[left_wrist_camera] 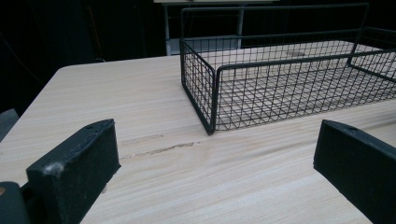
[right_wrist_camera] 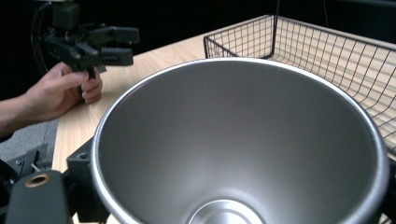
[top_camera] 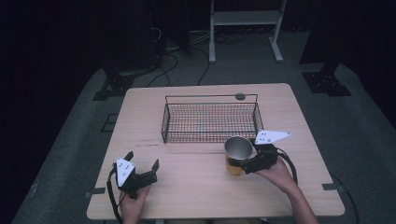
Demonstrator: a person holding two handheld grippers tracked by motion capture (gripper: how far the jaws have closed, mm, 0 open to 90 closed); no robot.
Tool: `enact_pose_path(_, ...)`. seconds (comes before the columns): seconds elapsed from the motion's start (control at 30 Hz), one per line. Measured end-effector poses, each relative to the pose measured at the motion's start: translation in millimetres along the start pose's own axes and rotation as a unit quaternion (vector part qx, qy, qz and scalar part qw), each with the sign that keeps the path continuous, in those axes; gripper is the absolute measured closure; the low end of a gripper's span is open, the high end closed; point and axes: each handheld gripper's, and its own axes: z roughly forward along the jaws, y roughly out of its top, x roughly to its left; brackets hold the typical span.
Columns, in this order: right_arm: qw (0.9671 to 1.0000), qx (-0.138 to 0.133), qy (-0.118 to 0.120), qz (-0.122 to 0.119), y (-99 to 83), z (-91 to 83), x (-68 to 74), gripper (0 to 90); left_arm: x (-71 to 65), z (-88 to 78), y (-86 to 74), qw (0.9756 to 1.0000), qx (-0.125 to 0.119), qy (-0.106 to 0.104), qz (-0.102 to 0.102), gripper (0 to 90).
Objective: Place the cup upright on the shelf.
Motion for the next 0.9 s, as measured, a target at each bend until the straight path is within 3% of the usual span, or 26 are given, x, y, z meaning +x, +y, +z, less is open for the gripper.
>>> enact_pose_path(0.27, 0.9999, -0.014, 0.007, 0.003, 17.4, -1.9, -7.1, 11.9, -0.1, -0.1, -0.1, 1.0000, -0.001, 0.000, 0.000, 0.0)
enact_pose_path(0.9, 0.9998, -0.016, 0.009, 0.007, 49.0, 2.7, -27.6, 11.8, 0.3, -0.1, 0.0, 1.0000, 0.001, 0.000, -0.001, 0.0)
